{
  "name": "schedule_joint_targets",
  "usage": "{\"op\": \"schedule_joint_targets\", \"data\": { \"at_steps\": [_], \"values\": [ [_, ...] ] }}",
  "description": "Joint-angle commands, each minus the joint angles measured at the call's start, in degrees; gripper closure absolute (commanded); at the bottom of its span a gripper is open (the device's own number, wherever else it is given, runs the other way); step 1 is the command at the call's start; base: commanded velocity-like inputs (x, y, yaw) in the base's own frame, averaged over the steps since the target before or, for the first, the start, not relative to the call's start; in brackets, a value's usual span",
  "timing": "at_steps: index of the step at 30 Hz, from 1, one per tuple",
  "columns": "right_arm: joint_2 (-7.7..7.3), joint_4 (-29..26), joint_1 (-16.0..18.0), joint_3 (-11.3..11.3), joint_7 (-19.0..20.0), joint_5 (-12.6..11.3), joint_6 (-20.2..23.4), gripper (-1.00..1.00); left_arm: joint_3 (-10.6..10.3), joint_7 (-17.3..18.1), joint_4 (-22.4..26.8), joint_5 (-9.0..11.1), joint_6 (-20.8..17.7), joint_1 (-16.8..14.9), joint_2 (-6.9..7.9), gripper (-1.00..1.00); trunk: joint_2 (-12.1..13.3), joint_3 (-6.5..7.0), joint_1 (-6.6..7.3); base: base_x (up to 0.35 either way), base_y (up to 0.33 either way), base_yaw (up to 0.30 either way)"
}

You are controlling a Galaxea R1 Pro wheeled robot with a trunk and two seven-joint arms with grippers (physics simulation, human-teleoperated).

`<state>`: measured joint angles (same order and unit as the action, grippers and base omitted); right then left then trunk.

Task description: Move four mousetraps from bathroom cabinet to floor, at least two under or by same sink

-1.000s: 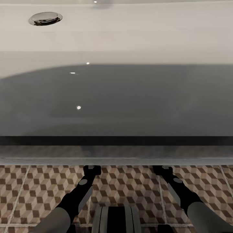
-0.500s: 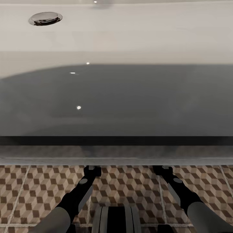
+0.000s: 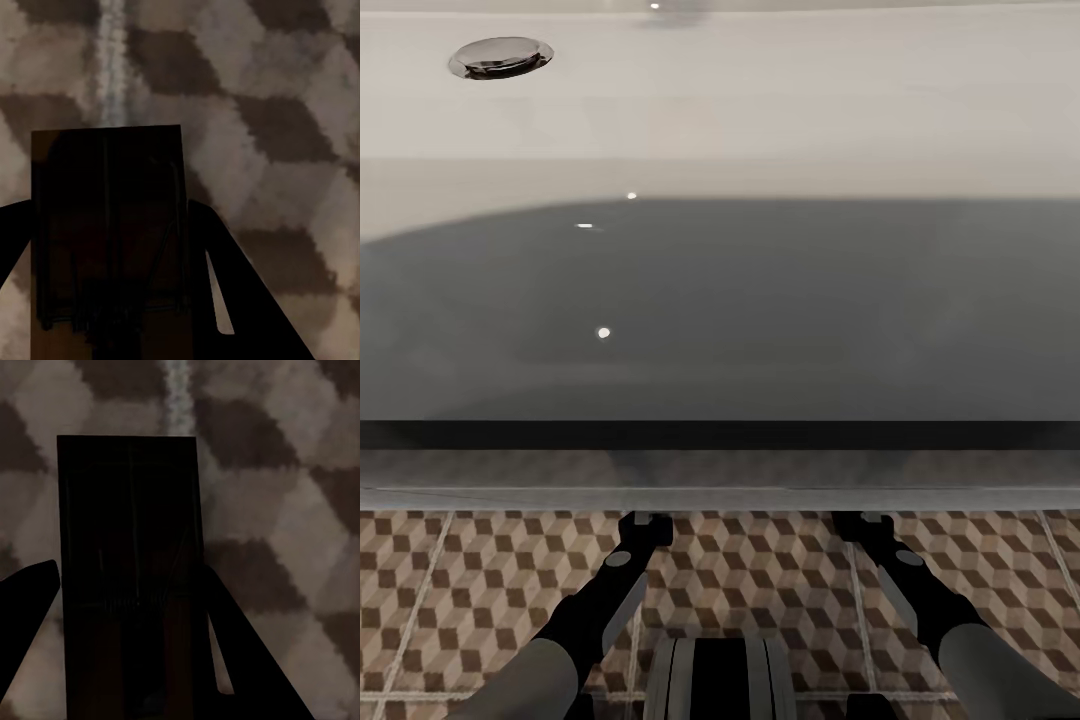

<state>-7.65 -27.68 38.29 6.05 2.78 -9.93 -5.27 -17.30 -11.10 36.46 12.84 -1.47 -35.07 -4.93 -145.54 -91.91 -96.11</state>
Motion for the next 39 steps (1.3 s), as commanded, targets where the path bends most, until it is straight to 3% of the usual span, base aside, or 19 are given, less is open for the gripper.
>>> {"op": "schedule_joint_targets", "data": {
  "at_steps": [1, 39],
  "values": [
    [0.0, 0.0, 0.0, 0.0, -0.04, 0.0, 0.0, 1.0, -0.01, -0.13, 0.01, -0.19, -0.04, 0.0, 0.0, 1.0, 0.0, 0.0, 0.0, 0.0, 0.0, 0.0],
    [0.0, 0.0, 0.0, -0.05, -0.05, 0.0, -0.09, 1.0, 0.08, 0.09, 0.37, -0.14, -0.11, -0.96, -0.05, 1.0, 0.0, 0.0, 0.0, 0.0, 0.0, 0.0]
  ]
}}
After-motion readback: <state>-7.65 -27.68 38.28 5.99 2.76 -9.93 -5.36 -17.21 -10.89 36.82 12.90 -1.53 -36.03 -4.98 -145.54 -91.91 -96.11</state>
